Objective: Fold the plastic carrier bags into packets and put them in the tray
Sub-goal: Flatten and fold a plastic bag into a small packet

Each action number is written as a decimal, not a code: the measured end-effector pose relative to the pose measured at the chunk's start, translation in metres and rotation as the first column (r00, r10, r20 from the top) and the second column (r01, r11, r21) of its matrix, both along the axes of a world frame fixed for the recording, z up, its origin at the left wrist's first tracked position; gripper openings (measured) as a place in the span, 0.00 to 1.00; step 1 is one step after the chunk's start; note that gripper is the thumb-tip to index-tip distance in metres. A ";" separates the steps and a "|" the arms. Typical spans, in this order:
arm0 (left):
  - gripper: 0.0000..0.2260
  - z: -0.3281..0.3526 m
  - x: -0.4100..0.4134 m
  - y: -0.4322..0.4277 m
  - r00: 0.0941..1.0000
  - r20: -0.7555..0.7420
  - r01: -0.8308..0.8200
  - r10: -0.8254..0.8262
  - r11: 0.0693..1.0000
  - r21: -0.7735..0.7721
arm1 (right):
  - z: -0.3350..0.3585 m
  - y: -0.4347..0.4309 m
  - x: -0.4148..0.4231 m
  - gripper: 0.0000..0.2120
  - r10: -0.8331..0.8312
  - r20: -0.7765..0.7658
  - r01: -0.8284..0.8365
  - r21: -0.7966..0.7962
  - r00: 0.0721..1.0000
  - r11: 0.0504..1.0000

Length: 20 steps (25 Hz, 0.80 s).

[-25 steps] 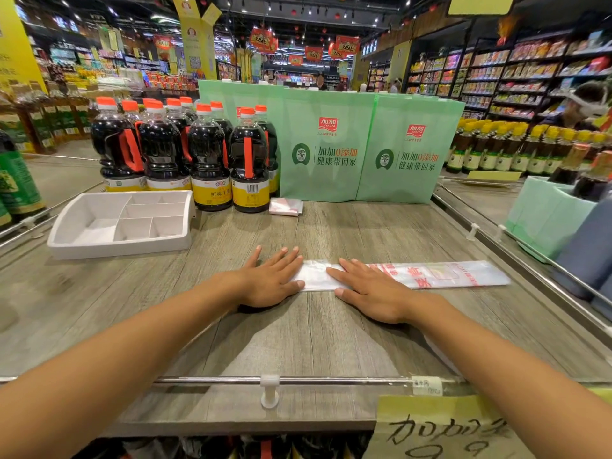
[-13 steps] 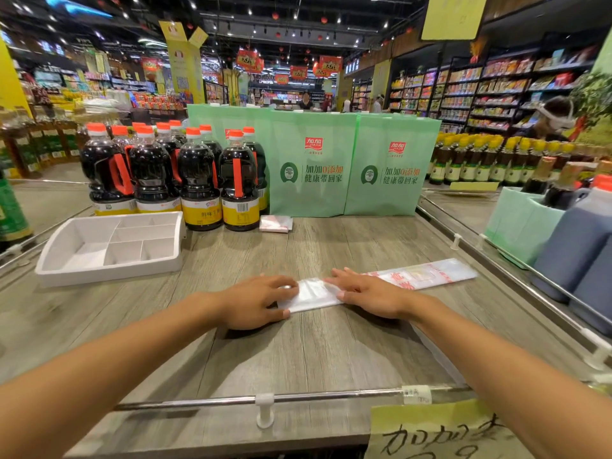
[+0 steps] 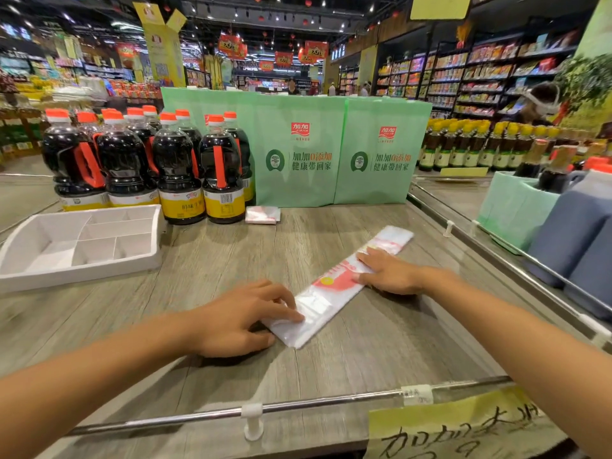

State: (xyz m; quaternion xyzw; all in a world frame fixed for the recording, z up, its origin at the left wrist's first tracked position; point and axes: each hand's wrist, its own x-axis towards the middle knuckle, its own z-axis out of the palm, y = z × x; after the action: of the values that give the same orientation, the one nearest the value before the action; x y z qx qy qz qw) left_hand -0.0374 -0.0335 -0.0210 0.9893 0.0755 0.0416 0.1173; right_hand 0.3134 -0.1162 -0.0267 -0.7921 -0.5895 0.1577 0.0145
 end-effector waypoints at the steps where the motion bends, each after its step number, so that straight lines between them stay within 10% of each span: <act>1: 0.24 -0.001 0.000 -0.001 1.000 -0.003 0.018 -0.018 1.000 -0.007 | 0.000 0.009 0.001 0.42 0.051 -0.005 -0.051 -0.005 0.999 0.999; 20: 0.28 -0.011 0.008 0.001 0.994 0.089 0.060 -0.066 0.996 0.063 | 0.026 0.031 -0.039 0.37 0.378 -0.024 -0.372 0.125 0.926 0.920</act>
State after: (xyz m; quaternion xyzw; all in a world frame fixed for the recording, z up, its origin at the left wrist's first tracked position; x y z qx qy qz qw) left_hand -0.0292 -0.0325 -0.0317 0.9914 0.0376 0.0850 0.0920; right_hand 0.2748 -0.0850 -0.0003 -0.6584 -0.7379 0.1413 0.0448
